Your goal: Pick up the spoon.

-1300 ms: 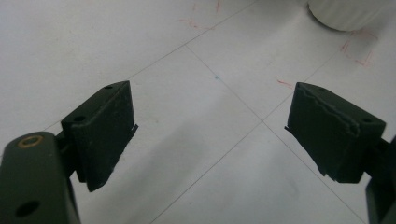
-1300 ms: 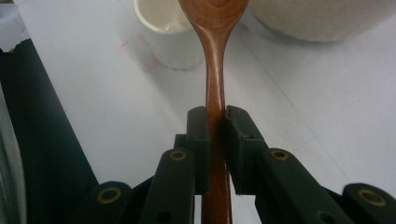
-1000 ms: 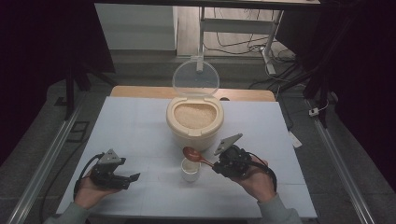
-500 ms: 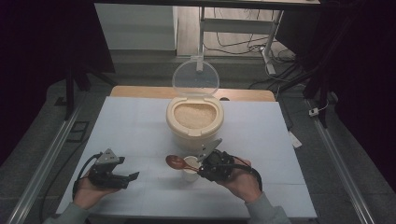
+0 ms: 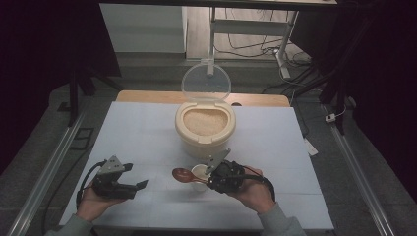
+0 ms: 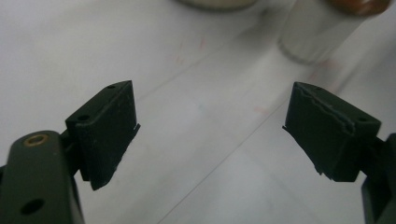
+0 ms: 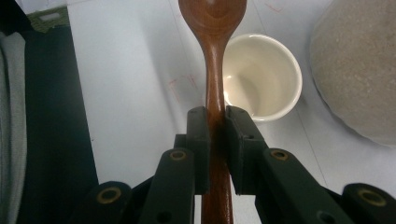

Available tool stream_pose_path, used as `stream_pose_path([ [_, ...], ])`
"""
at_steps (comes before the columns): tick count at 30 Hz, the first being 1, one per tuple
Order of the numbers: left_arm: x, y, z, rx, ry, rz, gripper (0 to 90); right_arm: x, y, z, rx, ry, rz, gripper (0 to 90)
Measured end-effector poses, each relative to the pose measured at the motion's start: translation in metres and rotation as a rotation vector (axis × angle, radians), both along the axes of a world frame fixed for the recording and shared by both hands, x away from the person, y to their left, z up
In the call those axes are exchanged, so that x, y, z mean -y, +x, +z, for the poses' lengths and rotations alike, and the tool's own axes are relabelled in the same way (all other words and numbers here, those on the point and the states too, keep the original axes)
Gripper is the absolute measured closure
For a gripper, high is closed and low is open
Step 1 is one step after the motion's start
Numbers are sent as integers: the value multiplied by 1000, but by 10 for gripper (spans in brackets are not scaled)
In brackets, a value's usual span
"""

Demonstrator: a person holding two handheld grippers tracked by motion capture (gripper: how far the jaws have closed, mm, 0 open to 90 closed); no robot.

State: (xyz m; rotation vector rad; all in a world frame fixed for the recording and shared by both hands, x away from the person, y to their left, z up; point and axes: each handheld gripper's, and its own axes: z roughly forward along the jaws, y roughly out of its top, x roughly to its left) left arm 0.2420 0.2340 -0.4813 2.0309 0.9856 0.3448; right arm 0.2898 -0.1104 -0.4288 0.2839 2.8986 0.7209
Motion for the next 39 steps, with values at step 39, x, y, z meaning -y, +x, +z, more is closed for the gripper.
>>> stream_pose_path([
  [39,131,30,51,-33,198,-494,309,-10,-8,3,60,23,87,795],
])
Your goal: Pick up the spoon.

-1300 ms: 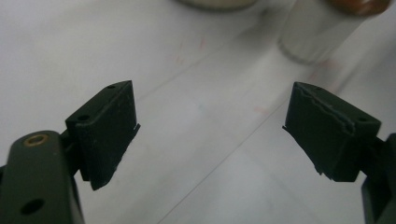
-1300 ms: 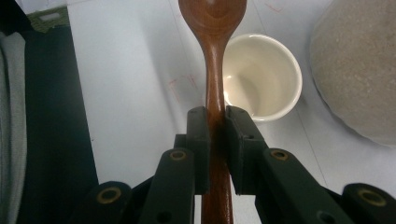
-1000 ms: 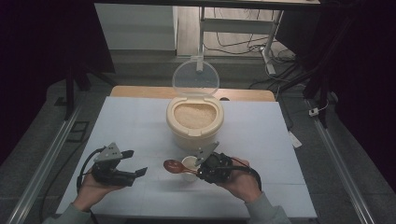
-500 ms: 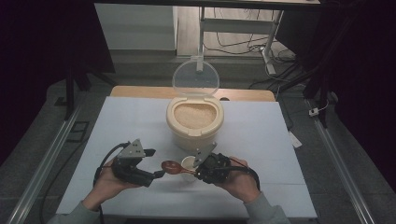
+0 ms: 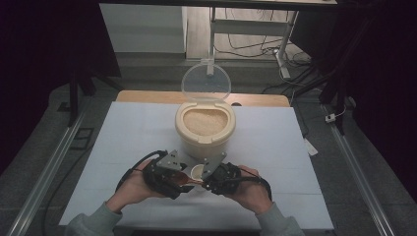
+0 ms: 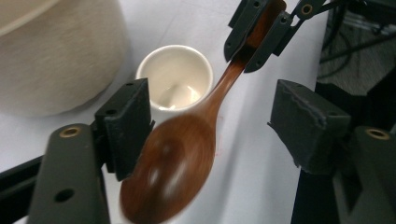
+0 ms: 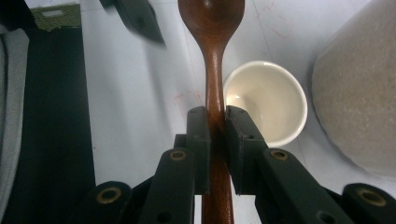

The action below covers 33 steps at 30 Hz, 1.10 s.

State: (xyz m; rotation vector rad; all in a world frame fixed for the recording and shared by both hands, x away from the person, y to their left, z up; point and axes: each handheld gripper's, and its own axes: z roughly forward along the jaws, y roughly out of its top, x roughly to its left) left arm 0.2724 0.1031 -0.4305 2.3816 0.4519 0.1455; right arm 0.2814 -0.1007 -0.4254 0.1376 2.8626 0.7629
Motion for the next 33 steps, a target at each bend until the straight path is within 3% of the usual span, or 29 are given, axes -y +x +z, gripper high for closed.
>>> stream_pose_path([
  [9,13,8,-10,-58,70,-93,466,-4,-7,0,23,3,57,795],
  [14,15,8,-13,-48,109,-139,537,-5,-9,0,26,6,76,794],
  [19,19,5,-17,-28,138,-163,687,-6,-12,1,42,-1,109,794],
  [20,19,5,-18,-29,140,-176,715,-7,-14,0,50,13,109,794],
  [21,19,4,-19,-35,140,-192,715,-7,-14,2,49,-18,122,794],
  [24,20,2,-19,-35,155,-235,767,-8,-17,0,51,-17,153,793],
  [29,19,1,-20,-56,150,-233,781,-9,-17,-2,50,-6,183,790],
  [32,19,1,-20,-49,142,-215,785,-6,-15,-1,41,27,153,773],
  [33,18,1,-20,-42,141,-212,786,-3,-12,2,43,73,127,708],
])
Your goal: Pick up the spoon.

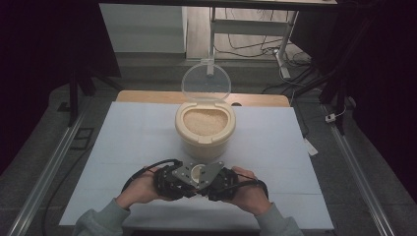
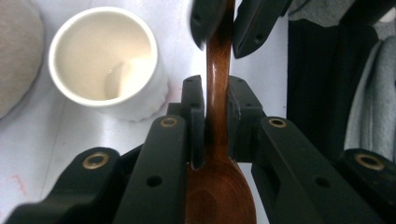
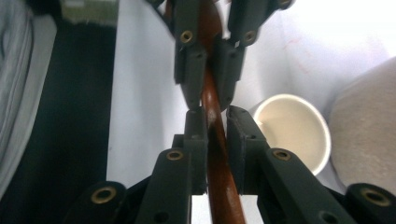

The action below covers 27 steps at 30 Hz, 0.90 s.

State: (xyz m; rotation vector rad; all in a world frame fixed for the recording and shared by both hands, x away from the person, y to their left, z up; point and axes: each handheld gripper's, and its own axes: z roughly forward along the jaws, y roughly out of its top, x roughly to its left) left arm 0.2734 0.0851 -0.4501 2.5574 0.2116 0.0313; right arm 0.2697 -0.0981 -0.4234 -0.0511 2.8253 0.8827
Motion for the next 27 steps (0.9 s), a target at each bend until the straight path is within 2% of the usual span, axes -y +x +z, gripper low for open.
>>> stream_pose_path([
  [1,0,0,0,4,-12,14,786,0,0,0,0,0,0,708],
  [2,-1,0,2,10,-13,16,787,6,4,5,-12,62,-58,631],
  [3,-2,1,3,15,-19,23,788,9,6,6,-18,107,-84,602],
  [4,-3,1,4,20,-27,35,788,9,6,6,-18,107,-84,602],
  [6,-6,2,5,29,-41,58,788,16,9,10,-25,181,-134,565],
  [8,-8,3,5,35,-49,70,788,21,11,13,-11,229,-177,531],
  [12,-10,3,6,41,-66,91,789,28,13,15,22,281,-239,482],
  [27,-20,4,11,83,-120,162,789,49,18,17,13,414,-418,411],
])
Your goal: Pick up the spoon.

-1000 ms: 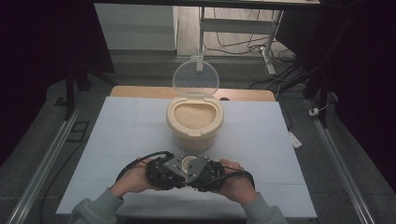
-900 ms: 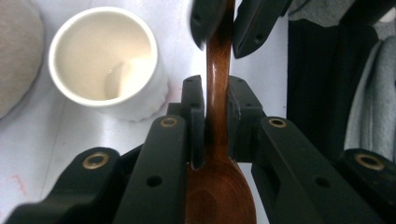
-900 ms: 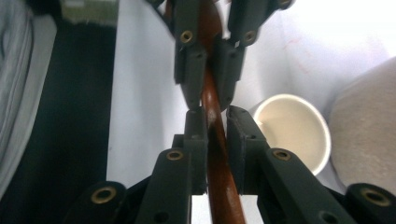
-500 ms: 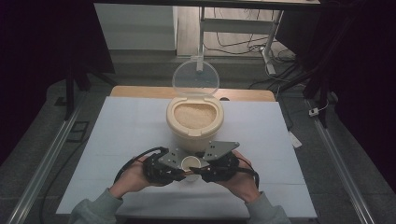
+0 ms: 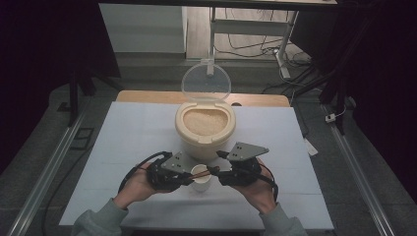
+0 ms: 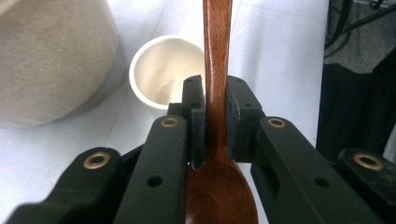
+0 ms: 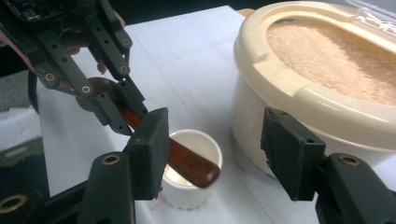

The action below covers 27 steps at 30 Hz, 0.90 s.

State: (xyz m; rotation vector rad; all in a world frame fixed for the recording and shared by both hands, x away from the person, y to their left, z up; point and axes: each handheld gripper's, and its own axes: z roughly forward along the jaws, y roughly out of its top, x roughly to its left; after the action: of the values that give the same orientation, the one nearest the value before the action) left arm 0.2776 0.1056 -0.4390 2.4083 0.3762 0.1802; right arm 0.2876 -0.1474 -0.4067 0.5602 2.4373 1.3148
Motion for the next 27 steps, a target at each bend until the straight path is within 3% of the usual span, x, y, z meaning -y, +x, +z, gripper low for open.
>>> stream_pose_path([
  [15,-7,-2,6,43,-58,51,789,11,-1,-1,-9,88,-107,331],
  [27,-6,-3,6,72,-90,83,790,19,0,-10,-88,154,-166,286],
])
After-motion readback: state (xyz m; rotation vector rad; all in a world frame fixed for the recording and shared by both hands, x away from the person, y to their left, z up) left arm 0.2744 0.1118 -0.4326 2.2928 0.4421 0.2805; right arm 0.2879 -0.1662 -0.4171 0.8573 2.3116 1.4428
